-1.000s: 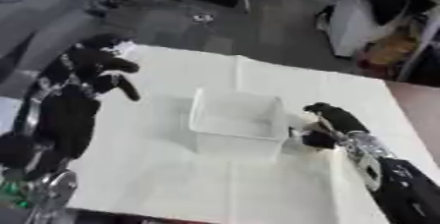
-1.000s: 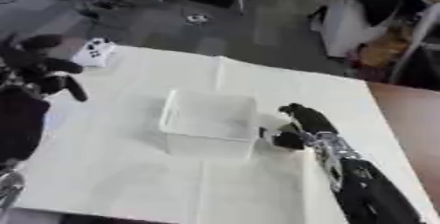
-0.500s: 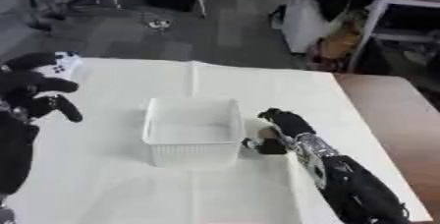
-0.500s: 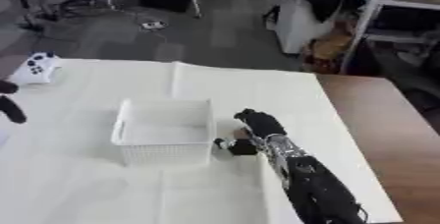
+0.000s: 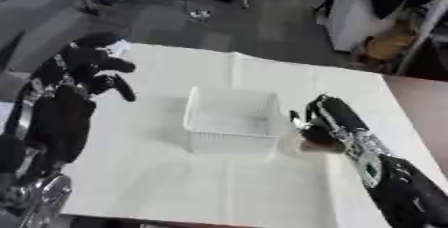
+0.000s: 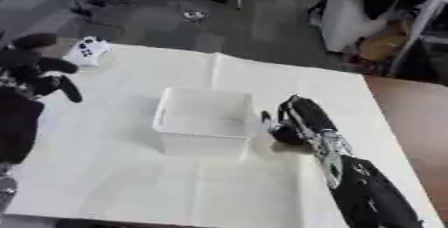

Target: Pick up objects on the table and place them in the box.

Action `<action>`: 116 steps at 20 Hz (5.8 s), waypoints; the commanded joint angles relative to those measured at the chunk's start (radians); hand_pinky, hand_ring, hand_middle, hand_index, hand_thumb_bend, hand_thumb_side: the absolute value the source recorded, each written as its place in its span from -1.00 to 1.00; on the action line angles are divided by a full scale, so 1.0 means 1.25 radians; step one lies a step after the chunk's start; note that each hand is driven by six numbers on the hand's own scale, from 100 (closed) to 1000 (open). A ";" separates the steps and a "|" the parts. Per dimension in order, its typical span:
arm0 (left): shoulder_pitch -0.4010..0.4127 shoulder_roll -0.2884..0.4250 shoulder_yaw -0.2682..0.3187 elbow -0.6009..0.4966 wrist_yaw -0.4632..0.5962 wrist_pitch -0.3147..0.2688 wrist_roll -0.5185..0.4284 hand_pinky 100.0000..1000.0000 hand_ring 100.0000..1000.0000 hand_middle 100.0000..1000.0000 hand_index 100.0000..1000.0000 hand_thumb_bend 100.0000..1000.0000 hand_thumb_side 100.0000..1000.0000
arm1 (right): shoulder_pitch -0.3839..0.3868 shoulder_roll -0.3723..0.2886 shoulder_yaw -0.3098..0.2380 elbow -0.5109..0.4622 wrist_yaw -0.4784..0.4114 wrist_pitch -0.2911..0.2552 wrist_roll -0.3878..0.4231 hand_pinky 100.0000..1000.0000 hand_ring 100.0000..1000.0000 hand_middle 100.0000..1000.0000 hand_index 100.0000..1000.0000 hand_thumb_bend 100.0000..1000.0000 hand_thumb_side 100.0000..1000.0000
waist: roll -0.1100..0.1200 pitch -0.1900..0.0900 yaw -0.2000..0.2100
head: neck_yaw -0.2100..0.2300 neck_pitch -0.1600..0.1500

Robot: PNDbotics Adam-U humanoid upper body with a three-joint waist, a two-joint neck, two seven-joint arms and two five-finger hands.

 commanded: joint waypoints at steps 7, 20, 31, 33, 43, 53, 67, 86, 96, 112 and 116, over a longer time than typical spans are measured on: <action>-0.003 0.013 0.004 -0.015 -0.005 -0.003 0.002 -0.27 0.29 0.53 0.40 0.32 0.51 | -0.017 -0.081 0.005 -0.020 -0.227 -0.115 0.048 -1.00 -1.00 -1.00 -0.46 -1.00 0.68 | 0.002 -0.012 -0.005 | 0.022 0.004; 0.007 0.018 0.004 -0.015 -0.011 -0.002 0.004 -0.28 0.30 0.53 0.40 0.31 0.51 | -0.055 -0.148 0.024 -0.068 -0.458 -0.071 0.144 -1.00 -1.00 -1.00 -0.48 -1.00 0.67 | 0.000 -0.017 -0.017 | 0.040 0.012; 0.001 0.016 0.002 -0.015 -0.009 -0.001 0.004 -0.28 0.30 0.53 0.40 0.32 0.51 | -0.112 -0.117 0.076 -0.131 -0.657 -0.027 0.231 -1.00 -1.00 -1.00 -0.50 -1.00 0.66 | -0.002 -0.018 -0.010 | 0.040 0.006; -0.003 0.014 0.001 -0.015 -0.006 0.000 0.002 -0.28 0.30 0.53 0.40 0.32 0.51 | -0.121 -0.100 0.081 -0.135 -0.669 -0.023 0.236 -1.00 -1.00 -1.00 -0.50 -1.00 0.67 | -0.002 -0.017 -0.006 | 0.038 0.003; -0.030 0.003 -0.002 -0.015 0.013 -0.008 -0.007 -0.26 0.29 0.52 0.40 0.34 0.48 | -0.131 0.005 0.085 -0.129 -0.646 -0.029 0.203 -1.00 -1.00 -1.00 -0.51 -1.00 0.67 | -0.002 -0.007 0.020 | 0.001 -0.012; -0.063 -0.014 -0.003 -0.015 0.031 -0.040 -0.025 -0.24 0.28 0.51 0.40 0.38 0.42 | -0.132 0.060 0.078 -0.117 -0.523 -0.056 0.142 -1.00 -1.00 -1.00 -0.50 -1.00 0.67 | 0.001 0.013 0.044 | -0.063 -0.035; -0.128 -0.055 -0.011 -0.015 0.066 -0.048 -0.046 -0.22 0.28 0.50 0.40 0.42 0.40 | -0.172 0.063 0.057 -0.115 -0.365 -0.092 0.043 -1.00 -1.00 -1.00 -0.50 -1.00 0.67 | -0.008 0.054 0.109 | -0.186 -0.102; -0.150 -0.058 -0.014 -0.015 0.086 -0.048 -0.061 -0.21 0.28 0.50 0.40 0.43 0.38 | -0.166 0.076 0.058 -0.125 -0.317 -0.149 -0.083 -1.00 -1.00 -1.00 -0.46 -1.00 0.70 | -0.019 0.064 0.126 | -0.193 -0.108; -0.160 -0.058 -0.017 -0.015 0.094 -0.050 -0.068 -0.21 0.27 0.50 0.40 0.44 0.38 | -0.144 0.091 0.060 -0.122 -0.263 -0.245 -0.204 -1.00 -1.00 -1.00 -0.45 -1.00 0.71 | -0.023 0.066 0.132 | -0.180 -0.107; -0.164 -0.056 -0.020 -0.015 0.099 -0.046 -0.073 -0.21 0.28 0.50 0.40 0.44 0.38 | -0.131 0.094 0.079 -0.107 -0.208 -0.317 -0.128 -0.04 0.00 0.28 0.43 -0.51 1.00 | -0.028 0.066 0.134 | -0.163 -0.106; -0.157 -0.052 -0.019 -0.015 0.096 -0.046 -0.072 -0.22 0.28 0.50 0.40 0.43 0.38 | -0.139 0.083 0.078 -0.120 -0.231 -0.345 -0.040 0.63 0.46 0.61 0.72 -0.49 1.00 | -0.028 0.062 0.124 | -0.153 -0.098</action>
